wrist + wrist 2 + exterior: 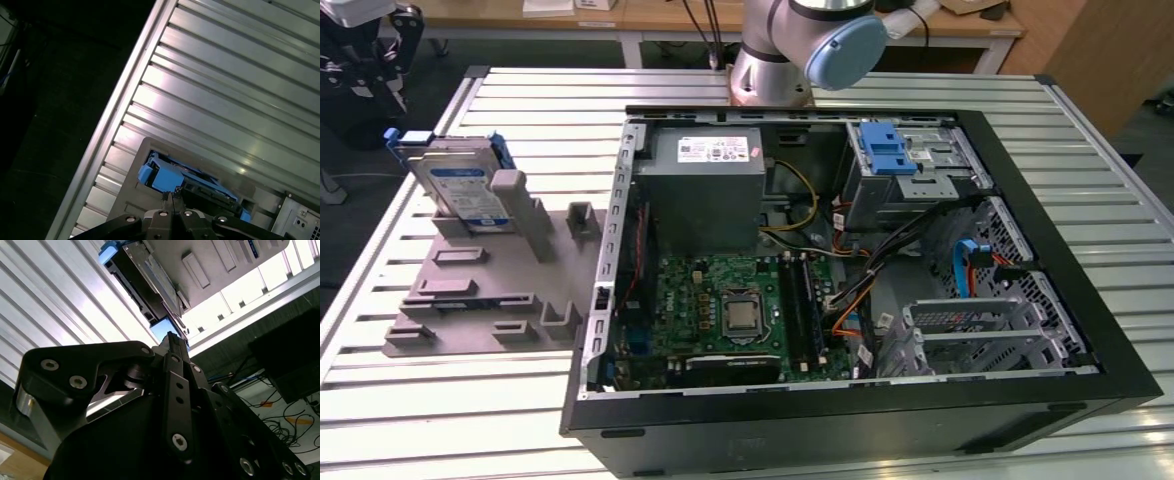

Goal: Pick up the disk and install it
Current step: 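Pick up the disk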

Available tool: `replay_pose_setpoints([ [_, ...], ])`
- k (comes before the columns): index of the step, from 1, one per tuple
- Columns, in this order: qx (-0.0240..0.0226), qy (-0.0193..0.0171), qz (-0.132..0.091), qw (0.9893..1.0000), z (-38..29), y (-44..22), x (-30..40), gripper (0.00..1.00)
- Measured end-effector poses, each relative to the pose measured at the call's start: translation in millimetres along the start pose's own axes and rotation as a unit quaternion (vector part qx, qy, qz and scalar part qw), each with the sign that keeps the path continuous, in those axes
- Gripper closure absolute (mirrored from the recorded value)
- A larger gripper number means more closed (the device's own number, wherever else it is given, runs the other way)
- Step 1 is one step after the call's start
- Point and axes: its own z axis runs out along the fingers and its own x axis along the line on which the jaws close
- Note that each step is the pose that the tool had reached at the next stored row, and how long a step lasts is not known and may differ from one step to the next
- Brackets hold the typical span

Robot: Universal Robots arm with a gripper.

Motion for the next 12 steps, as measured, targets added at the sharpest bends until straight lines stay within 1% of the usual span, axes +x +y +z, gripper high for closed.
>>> replay_pose_setpoints([
  [12, 0.0, 0.0001, -0.003, 1.0, 0.0, 0.0, 0.0, 0.89],
])
